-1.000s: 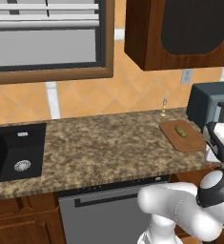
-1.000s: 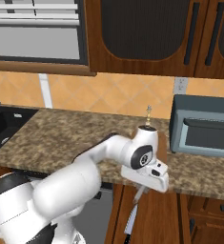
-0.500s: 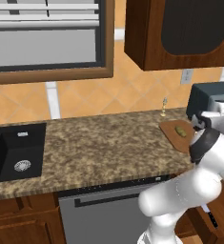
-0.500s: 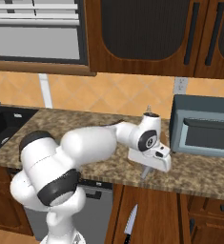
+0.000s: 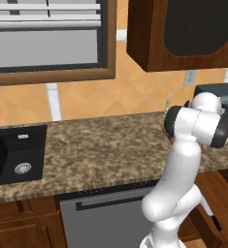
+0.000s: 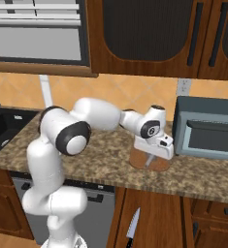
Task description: Place the appropriate cutting tool for cutting the potato skin on the cutting board.
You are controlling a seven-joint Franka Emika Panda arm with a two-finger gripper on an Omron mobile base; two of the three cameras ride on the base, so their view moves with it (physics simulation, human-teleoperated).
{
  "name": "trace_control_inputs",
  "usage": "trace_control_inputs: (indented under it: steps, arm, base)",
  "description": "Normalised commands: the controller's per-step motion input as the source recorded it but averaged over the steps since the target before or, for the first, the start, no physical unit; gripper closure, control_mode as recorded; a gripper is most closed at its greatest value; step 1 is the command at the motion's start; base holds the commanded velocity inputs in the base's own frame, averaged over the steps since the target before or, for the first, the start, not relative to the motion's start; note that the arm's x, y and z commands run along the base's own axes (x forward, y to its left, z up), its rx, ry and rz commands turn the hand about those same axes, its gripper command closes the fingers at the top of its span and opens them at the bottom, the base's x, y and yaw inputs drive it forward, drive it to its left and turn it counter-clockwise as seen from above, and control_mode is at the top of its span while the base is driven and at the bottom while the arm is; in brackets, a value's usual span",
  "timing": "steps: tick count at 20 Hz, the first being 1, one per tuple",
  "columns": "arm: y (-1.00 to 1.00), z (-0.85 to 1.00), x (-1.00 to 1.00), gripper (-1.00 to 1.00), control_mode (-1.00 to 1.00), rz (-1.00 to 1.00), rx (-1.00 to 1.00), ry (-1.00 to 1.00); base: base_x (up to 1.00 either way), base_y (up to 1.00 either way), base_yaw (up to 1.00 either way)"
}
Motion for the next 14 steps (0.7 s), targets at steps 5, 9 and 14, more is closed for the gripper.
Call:
trace_control_inputs:
  steps: [5,9,14]
  arm:
    - [0.0,-0.49,0.77,1.0,-1.0,0.0,0.0,0.0]
    - [0.04,-0.65,0.49,1.0,-1.0,0.0,0.0,0.0]
    - [0.34,-0.33,0.09,-1.0,-1.0,0.0,0.0,-0.02]
  base:
    - [0.0,0.0,0.0]
    - [0.0,0.0,0.0]
    - [0.0,0.0,0.0]
